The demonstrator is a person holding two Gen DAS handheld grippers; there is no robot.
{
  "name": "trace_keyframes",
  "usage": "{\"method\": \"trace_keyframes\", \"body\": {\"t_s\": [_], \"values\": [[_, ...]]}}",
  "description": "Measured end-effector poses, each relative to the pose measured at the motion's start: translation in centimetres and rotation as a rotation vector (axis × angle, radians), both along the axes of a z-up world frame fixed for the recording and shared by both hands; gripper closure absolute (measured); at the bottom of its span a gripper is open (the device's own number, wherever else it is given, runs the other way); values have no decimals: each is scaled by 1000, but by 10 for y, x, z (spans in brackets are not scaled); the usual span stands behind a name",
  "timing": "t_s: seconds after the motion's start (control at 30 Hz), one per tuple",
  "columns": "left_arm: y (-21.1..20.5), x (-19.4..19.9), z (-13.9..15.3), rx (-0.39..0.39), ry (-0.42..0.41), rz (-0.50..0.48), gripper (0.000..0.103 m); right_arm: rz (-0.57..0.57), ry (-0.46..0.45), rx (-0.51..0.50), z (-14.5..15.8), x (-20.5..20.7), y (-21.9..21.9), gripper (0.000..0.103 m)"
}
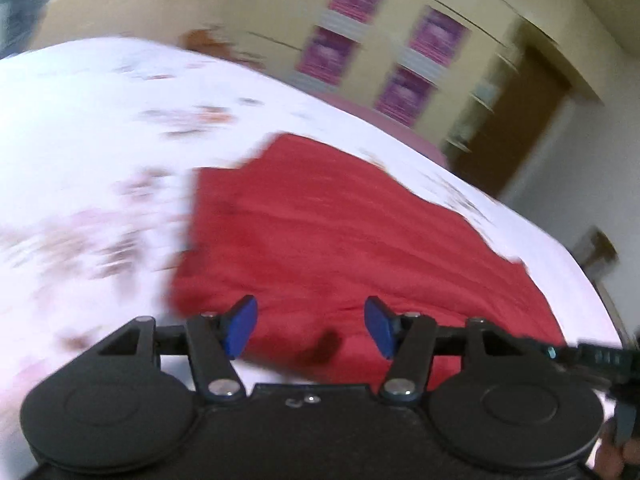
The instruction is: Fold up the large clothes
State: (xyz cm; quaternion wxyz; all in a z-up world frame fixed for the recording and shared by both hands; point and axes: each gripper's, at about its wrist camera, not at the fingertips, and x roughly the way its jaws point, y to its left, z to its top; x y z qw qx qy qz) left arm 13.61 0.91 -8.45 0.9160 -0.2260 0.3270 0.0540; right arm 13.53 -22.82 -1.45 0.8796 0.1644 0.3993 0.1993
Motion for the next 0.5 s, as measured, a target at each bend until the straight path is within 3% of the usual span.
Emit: {"method": "trace_keyframes", "body": {"t_s": [0.07,0.13,0.23,0.33,0.4,0.43,0.47,0.5], "values": [[15,-12,-6,-21,16,83,48,18,27,-37,-10,1,8,88],[32,-10,-19,-134,53,102,48,23,87,-97,-23,5,13,88],[48,-1,-37,-345,32,114,48,-11,78,-27,-14,9,9,88],[54,13,-48,-434,-3,133,48,-1,13,8,5,11,15,88],[57,20,-56,-464,-11,155,48,11,24,15,5,20,24,88],[58,22,-57,-469,-24,156,55,16,23,12,4,24,29,88],[56,25,-56,-459,-23,142,71,24,15,2,2,26,33,88],[55,29,-56,-446,-22,111,77,30,18,-16,-1,29,39,88]]}}
